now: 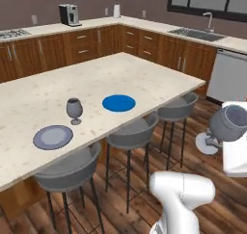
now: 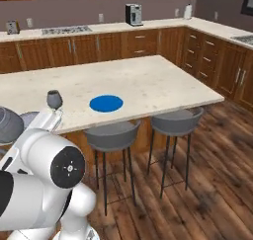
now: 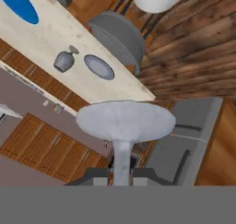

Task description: Retrieve the wine glasses from the counter and place one next to each plate.

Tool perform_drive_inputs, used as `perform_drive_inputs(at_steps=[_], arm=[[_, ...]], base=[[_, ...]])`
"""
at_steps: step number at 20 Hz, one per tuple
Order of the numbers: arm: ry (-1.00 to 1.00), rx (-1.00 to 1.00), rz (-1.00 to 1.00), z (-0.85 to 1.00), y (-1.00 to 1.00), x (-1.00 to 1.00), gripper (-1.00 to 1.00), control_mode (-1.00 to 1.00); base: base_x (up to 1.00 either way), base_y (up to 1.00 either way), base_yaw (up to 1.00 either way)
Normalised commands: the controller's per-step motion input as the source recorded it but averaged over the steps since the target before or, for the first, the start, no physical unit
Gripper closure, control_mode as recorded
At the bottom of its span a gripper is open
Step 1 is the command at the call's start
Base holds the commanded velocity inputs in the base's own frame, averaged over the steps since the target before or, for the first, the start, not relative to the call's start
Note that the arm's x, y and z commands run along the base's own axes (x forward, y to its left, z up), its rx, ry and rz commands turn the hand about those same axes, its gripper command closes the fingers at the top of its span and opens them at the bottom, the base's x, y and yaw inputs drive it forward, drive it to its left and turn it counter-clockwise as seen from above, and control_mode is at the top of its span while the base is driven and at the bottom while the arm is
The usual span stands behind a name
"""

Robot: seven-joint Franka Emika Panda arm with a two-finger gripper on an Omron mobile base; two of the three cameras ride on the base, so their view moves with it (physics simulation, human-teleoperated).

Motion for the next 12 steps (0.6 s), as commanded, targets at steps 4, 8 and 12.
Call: perform_drive_inputs(at_steps=[4, 8, 12], arm=[[0.0, 0.0, 0.0, 0.0, 0.0, 0.0, 1.0, 1.0], [0.0, 0.0, 0.0, 0.0, 0.0, 0.0, 1.0, 1.0], [0.0, 0.0, 0.0, 0.0, 0.0, 0.0, 1.0, 1.0]], base=[[0.53, -0.2, 0.92], [0.25, -0.8, 0.56], [0.05, -1.0, 0.15]])
